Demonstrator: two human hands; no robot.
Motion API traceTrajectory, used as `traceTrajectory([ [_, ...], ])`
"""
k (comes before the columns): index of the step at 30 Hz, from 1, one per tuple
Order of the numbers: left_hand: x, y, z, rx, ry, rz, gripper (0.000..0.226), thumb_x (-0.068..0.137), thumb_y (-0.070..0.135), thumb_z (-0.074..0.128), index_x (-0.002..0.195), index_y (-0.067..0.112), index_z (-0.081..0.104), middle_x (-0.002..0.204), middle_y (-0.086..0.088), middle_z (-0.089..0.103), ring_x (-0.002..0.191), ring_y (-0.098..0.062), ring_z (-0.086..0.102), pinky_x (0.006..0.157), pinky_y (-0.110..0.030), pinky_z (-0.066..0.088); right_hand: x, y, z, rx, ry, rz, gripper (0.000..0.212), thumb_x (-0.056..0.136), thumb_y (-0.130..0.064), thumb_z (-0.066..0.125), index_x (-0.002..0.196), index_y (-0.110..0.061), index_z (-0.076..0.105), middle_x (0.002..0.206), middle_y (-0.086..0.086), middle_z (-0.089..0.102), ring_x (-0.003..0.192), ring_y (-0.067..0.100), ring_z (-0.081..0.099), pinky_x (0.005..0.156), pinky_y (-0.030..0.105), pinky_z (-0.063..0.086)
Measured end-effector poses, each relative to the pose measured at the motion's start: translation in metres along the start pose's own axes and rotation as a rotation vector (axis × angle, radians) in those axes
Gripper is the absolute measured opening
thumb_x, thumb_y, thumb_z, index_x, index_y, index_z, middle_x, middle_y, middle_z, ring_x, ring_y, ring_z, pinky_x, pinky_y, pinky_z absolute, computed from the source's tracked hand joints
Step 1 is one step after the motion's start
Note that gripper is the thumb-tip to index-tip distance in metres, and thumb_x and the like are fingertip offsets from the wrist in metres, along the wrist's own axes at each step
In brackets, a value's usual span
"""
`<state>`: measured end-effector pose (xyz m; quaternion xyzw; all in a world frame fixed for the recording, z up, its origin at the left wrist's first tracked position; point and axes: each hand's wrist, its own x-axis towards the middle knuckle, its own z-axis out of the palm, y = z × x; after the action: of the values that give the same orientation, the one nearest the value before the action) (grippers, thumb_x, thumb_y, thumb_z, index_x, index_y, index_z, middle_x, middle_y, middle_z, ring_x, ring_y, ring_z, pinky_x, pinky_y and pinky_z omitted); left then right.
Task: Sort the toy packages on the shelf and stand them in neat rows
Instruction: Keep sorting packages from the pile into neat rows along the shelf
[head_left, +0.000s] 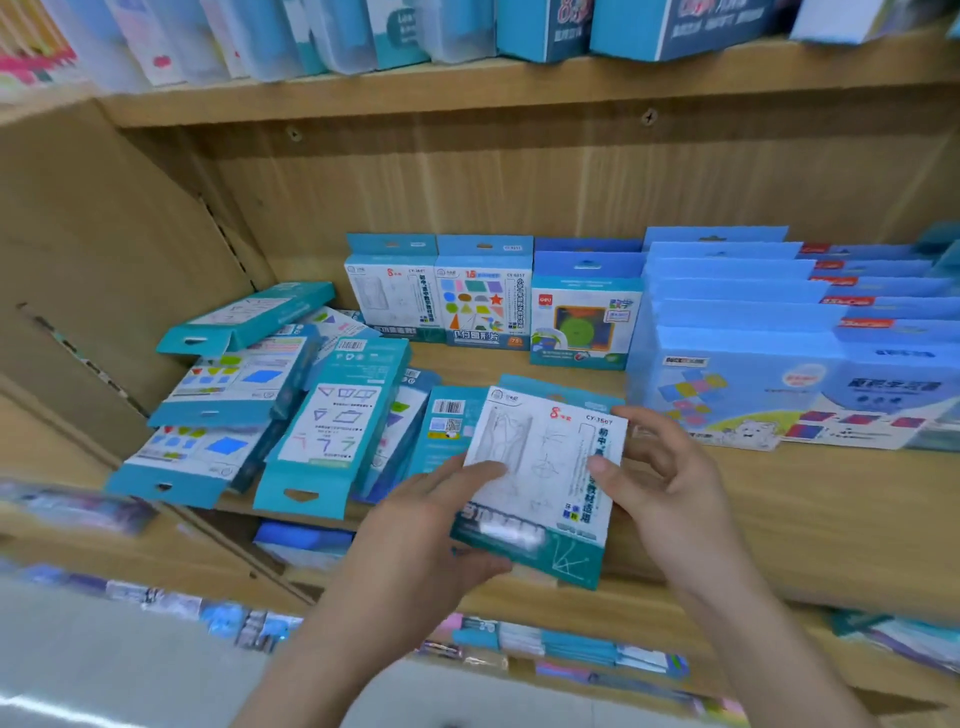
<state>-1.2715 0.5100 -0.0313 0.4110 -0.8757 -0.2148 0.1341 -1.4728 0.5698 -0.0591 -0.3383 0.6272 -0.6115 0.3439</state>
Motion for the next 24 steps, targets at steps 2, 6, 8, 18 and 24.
traceTrajectory([
  [2,-0.009,0.009,0.002,-0.228,0.057,-0.083,0.069,0.074,0.041,0.075,0.130,0.053,0.038,0.116,0.037,0.050,0.114,0.009,0.047,0.093,-0.013,0.037,-0.004,-0.009,-0.013,0.049,-0.053,-0.062,0.042,0.076,0.001,0.071,0.103,-0.028,0.057,0.094,-0.002,0.073,0.087,0.015,0.069,0.067,0.027,0.055],
  [6,-0.013,0.027,0.004,-0.606,0.172,-0.174,0.063,0.082,0.021,0.069,0.134,0.039,0.038,0.106,0.019,0.070,0.098,0.000,0.065,0.085,-0.029,0.053,-0.010,-0.021,-0.029,0.157,-0.145,-0.131,0.045,0.074,0.012,0.067,0.100,-0.023,0.054,0.091,0.000,0.072,0.078,0.014,0.069,0.062,0.021,0.053],
  [8,-0.013,0.037,0.007,-0.638,0.212,-0.192,0.052,0.083,0.014,0.069,0.125,0.037,0.048,0.093,0.014,0.074,0.088,-0.006,0.069,0.079,-0.028,0.054,-0.013,-0.026,-0.035,0.171,-0.168,-0.150,0.046,0.074,0.014,0.065,0.102,-0.021,0.054,0.090,0.000,0.072,0.076,0.013,0.068,0.063,0.021,0.053],
  [18,-0.014,0.065,0.011,-0.771,0.411,-0.180,0.044,0.076,-0.013,0.068,0.097,0.023,0.057,0.087,0.007,0.075,0.086,-0.010,0.070,0.077,-0.025,0.055,-0.027,-0.048,-0.064,0.089,-0.231,-0.194,0.058,0.068,-0.024,0.070,0.119,-0.041,0.049,0.102,-0.005,0.072,0.097,0.009,0.065,0.079,0.023,0.053],
  [24,-0.017,0.072,0.005,-0.819,0.443,-0.152,0.042,0.076,-0.015,0.067,0.099,0.018,0.056,0.088,0.005,0.075,0.086,-0.007,0.069,0.074,-0.018,0.054,-0.026,-0.065,-0.062,0.034,-0.268,-0.293,0.033,0.073,-0.054,0.064,0.105,-0.044,0.064,0.107,-0.016,0.070,0.101,0.008,0.065,0.078,0.030,0.056],
])
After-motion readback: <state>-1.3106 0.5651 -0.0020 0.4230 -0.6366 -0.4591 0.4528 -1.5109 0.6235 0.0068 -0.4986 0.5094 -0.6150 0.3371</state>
